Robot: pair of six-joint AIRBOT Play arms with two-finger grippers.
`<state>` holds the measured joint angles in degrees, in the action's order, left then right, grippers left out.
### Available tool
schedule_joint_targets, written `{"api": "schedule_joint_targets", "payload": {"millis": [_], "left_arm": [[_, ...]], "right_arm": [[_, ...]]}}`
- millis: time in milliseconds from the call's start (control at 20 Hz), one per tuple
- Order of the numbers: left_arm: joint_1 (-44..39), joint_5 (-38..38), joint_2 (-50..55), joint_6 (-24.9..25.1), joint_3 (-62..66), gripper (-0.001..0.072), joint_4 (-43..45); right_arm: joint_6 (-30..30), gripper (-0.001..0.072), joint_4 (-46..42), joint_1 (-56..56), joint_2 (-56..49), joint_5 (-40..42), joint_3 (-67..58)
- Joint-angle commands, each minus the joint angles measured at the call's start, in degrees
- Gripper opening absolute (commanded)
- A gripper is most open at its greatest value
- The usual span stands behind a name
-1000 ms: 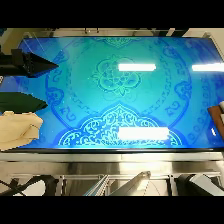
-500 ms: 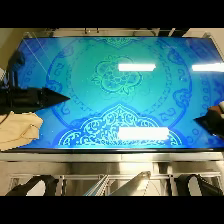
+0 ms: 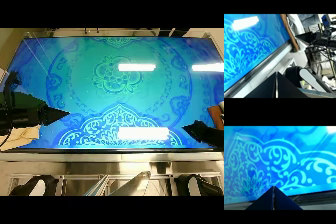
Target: Fold the shirts.
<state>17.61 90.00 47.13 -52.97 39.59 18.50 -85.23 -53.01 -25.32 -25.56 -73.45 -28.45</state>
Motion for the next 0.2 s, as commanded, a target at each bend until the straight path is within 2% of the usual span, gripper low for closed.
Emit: {"api": "schedule_joint_targets", "payload": {"millis": [0,150], "left_arm": [[0.4,0.0,-1.9,-0.1,-0.5,0.0014,0.0],[0.4,0.0,-1.9,0.0,-0.5,0.0013,0.0]], "right_arm": [[0.0,0.0016,0.3,0.2,0.2,-0.5,0.2],[0.0,0.0016,0.3,0.2,0.2,-0.5,0.2]]}}
